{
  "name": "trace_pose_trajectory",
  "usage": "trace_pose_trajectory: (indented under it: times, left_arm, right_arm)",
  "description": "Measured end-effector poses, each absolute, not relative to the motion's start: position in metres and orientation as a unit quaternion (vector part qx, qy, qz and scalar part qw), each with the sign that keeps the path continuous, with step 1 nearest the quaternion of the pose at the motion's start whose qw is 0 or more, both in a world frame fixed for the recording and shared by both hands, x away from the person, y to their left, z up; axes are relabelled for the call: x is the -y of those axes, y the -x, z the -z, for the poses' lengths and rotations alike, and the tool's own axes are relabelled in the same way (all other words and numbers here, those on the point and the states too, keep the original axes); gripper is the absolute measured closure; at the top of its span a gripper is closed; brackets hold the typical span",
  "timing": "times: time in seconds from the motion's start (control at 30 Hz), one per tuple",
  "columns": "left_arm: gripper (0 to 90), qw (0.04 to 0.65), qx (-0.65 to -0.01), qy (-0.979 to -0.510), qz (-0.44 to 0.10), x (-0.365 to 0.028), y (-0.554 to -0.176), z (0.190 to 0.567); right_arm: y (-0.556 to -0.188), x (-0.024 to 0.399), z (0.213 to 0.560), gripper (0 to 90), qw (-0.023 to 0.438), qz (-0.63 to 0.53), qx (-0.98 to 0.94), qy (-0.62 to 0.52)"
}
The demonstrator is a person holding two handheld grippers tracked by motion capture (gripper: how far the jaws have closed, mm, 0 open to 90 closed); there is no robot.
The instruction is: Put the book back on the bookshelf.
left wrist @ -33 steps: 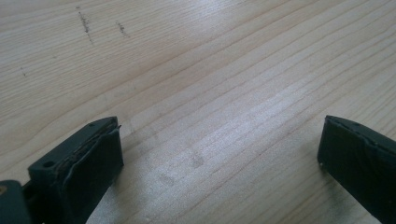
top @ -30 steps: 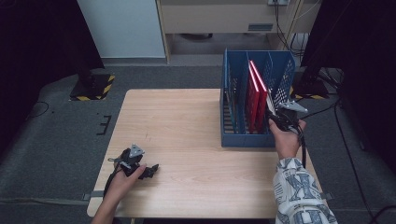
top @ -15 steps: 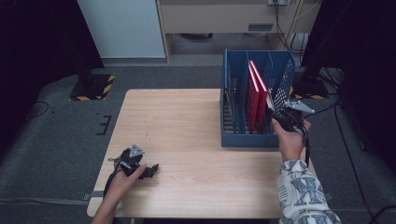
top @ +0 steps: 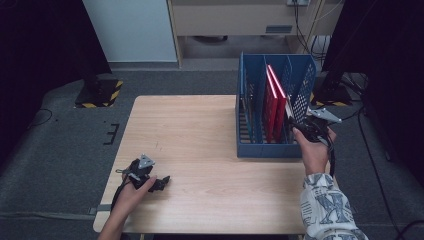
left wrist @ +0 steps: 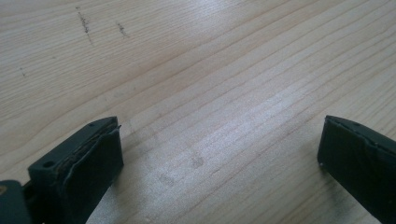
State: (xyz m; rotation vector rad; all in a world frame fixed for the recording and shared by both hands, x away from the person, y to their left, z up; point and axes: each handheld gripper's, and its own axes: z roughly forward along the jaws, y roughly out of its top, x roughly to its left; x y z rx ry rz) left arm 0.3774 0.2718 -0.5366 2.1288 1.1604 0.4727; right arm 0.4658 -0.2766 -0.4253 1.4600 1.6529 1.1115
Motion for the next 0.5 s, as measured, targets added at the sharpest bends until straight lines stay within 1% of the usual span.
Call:
trace_pose_trajectory:
  times: [0.03, 0.07, 0.17, 0.33, 0.5]
  left_arm:
    - [0.0, 0.329, -0.444, -0.814, -0.181, -0.2718, -0.3774, 0.5366]
    - [0.0, 0.329, -0.444, -0.814, -0.181, -0.2718, -0.3774, 0.5366]
    - [0.0, 0.329, -0.444, -0.814, -0.181, -0.2718, -0.3774, 0.5366]
    - [0.0, 0.329, -0.444, -0.814, -0.181, -0.2718, -0.3774, 0.5366]
    - [0.0, 0.329, -0.444, -0.814, -0.181, -0.2718, -0.3774, 0.5366]
  right_arm:
    - [-0.4658, 0.2775, 0.4256, 32.4, 0.321, -0.426, -0.633, -0.561]
    - [-0.4658, 0.2775, 0.4256, 32.4, 0.321, -0.426, -0.633, -0.561]
    - [-0.4640, 0.2783, 0.4261, 27.9, 0.314, -0.430, -0.637, -0.558]
    - [-0.4611, 0.2796, 0.4263, 25.8, 0.314, -0.438, -0.636, -0.553]
    - [-0.4572, 0.2814, 0.4251, 20.1, 0.299, -0.450, -0.639, -0.548]
